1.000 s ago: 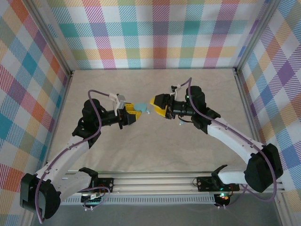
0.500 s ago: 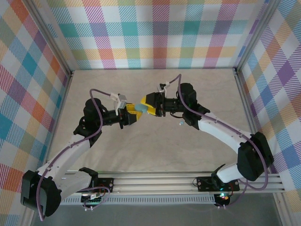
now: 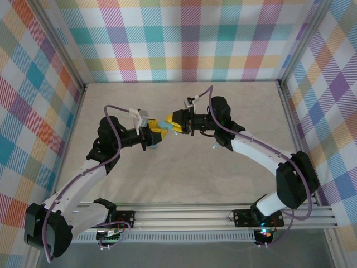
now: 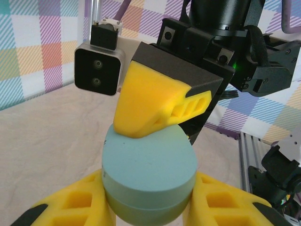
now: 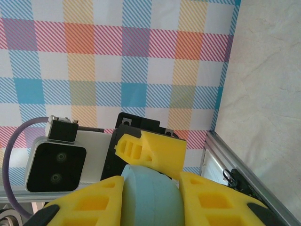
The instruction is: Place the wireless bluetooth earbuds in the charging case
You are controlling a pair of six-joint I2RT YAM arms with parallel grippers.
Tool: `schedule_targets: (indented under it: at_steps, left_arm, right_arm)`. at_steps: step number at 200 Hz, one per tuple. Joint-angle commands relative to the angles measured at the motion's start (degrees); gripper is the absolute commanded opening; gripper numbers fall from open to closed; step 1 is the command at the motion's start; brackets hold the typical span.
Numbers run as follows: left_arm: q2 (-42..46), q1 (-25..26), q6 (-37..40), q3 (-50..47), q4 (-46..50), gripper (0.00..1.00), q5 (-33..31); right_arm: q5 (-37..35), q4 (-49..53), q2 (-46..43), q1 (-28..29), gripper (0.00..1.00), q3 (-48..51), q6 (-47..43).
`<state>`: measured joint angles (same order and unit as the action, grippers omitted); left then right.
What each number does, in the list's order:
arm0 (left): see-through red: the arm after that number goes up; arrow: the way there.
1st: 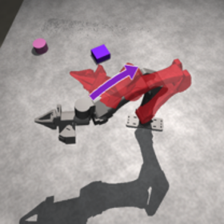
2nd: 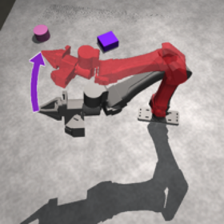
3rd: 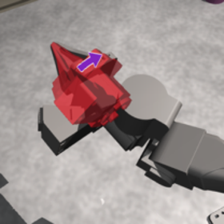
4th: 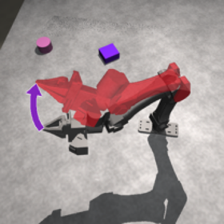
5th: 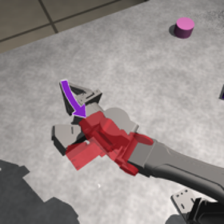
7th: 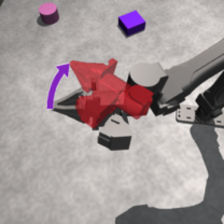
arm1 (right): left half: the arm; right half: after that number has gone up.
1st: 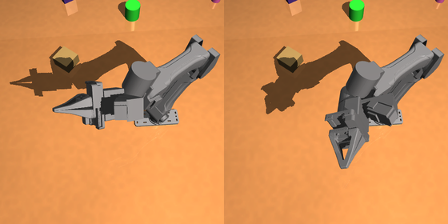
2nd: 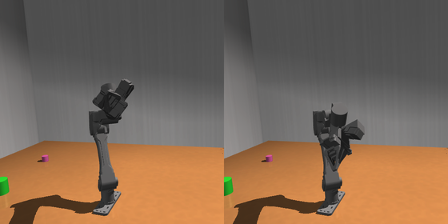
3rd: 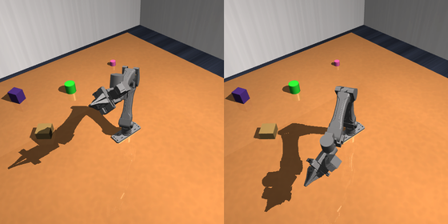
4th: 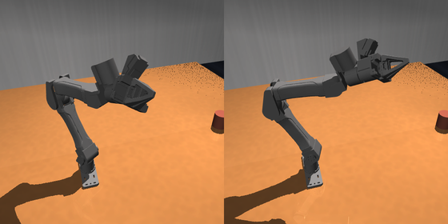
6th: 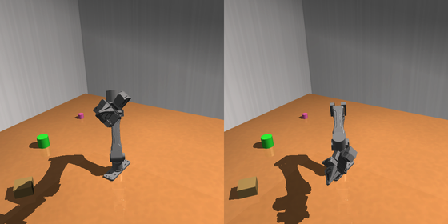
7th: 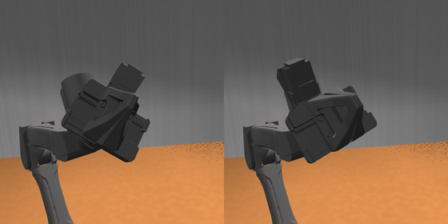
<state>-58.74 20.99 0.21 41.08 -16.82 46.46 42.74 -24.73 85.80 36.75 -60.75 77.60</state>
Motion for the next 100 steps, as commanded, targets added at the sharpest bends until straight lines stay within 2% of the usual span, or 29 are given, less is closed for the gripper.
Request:
schedule_targets:
  at_steps: [1,15,32,53,70,100]
  left_arm:
    - [1.1,0.7,1.2,0.6,1.8,0.14,-4.2]
    - [1.1,0.7,1.4,0.5,2.1,0.1,-4.6]
    - [1.0,0.7,1.5,0.5,1.8,0.09,-4.9]
    - [0.7,0.7,1.5,0.5,1.3,0.09,-5.2]
    - [0.3,0.7,1.5,0.6,1.1,0.09,-5.4]
    - [0.0,0.7,1.5,0.8,1.3,0.09,-5.7]
  right_arm:
    - [3.1,-4.3,0.7,0.9,0.2,-2.3,-0.4]
    - [3.6,-3.9,1.0,0.9,0.4,-2.6,-0.2]
    - [3.8,-3.8,1.1,0.9,0.48,-2.4,-0.2]
    - [4.1,-3.9,1.4,0.9,0.48,-2.6,-0.3]
    - [4.8,-4.3,1.9,1.0,0.44,-3.2,-0.3]
    - [6.1,-5.0,2.8,1.2,0.24,-4.0,-0.1]
